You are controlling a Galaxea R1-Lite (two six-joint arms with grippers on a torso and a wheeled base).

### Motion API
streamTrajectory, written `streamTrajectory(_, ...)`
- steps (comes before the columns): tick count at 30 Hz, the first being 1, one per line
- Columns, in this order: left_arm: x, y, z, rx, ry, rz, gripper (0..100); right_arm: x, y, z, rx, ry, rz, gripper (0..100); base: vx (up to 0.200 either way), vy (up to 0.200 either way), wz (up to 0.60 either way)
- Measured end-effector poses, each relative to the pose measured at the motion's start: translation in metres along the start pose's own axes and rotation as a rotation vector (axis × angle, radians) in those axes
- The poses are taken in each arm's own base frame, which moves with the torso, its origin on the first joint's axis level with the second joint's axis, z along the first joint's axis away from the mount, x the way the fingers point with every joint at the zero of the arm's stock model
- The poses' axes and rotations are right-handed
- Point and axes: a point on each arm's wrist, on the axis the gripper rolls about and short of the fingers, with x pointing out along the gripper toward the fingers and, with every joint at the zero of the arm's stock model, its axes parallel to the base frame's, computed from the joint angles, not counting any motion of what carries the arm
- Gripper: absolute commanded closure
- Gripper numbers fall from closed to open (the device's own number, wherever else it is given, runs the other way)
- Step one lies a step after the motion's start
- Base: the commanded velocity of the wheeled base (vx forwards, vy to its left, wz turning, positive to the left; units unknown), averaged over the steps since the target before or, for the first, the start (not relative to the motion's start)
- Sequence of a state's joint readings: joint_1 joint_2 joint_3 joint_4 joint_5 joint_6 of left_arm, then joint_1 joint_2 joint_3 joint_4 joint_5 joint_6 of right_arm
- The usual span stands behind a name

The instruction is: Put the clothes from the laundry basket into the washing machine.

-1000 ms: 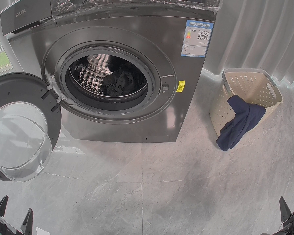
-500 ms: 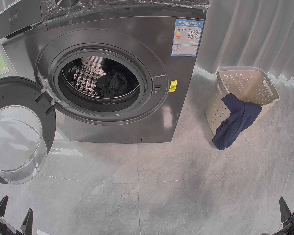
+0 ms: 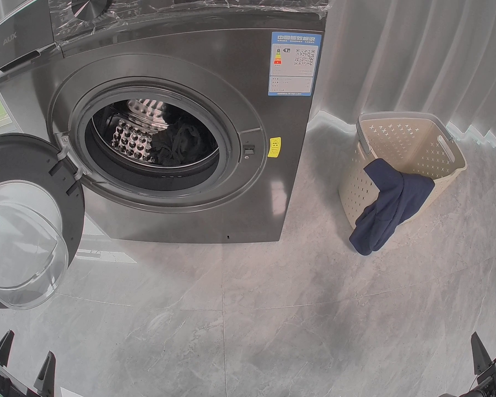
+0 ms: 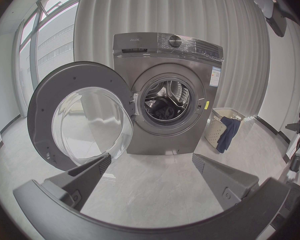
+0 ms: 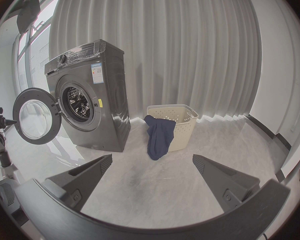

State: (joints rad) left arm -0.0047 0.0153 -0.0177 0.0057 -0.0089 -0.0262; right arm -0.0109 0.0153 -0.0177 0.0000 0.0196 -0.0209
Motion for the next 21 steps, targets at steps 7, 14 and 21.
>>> streamTrajectory(7, 0.0000, 0.0001, -0.0005, 0.001, 0.005, -0.002, 0, 0.0000, 0.0000, 0.0000, 0.001, 0.000, 0.000, 0, 0.000, -0.200, 0.00)
streamTrajectory(14, 0.0000, 0.0001, -0.0005, 0.002, 0.005, -0.002, 0, 0.0000, 0.0000, 0.0000, 0.000, 0.000, 0.001, 0, 0.000, -0.200, 0.00)
streamTrajectory(21, 0.0000, 0.0000, -0.0002, 0.002, 0.002, -0.002, 0, 0.0000, 0.0000, 0.0000, 0.001, 0.000, 0.000, 0, 0.000, -0.200, 0.00)
